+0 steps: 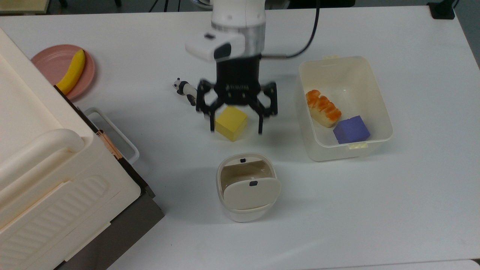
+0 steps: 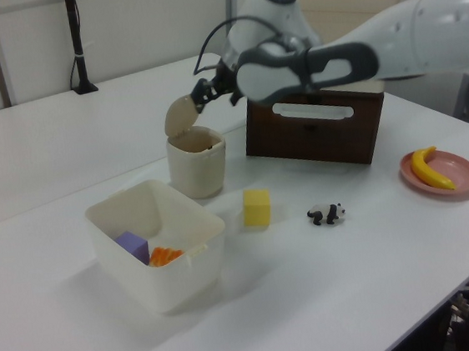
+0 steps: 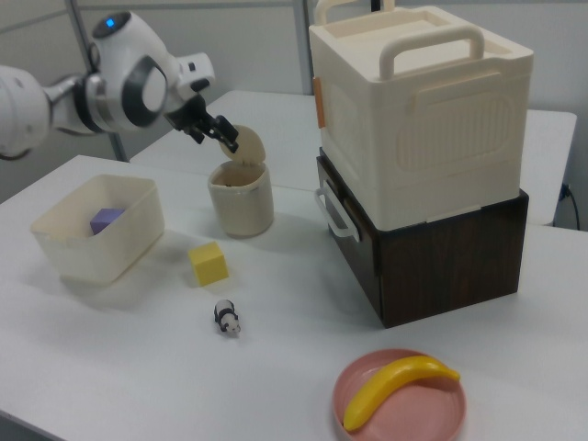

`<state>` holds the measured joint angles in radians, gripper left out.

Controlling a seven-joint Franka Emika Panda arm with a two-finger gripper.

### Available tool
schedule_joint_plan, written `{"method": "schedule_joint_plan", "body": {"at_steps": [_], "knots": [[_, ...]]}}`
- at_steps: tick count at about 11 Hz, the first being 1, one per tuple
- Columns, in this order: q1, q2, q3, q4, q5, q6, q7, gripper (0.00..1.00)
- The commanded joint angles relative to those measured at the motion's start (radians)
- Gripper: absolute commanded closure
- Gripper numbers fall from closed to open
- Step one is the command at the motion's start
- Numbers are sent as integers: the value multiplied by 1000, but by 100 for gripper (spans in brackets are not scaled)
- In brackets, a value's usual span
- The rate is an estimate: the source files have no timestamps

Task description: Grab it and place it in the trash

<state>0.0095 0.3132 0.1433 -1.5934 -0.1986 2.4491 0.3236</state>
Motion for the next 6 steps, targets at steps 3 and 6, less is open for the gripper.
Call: {"method": "schedule_joint_plan", "body": {"at_steps": [3, 6], "knots": [[-17, -293, 12, -99, -8, -630, -4, 0], [-7, -386, -55, -94, 95, -829, -159, 0]]}}
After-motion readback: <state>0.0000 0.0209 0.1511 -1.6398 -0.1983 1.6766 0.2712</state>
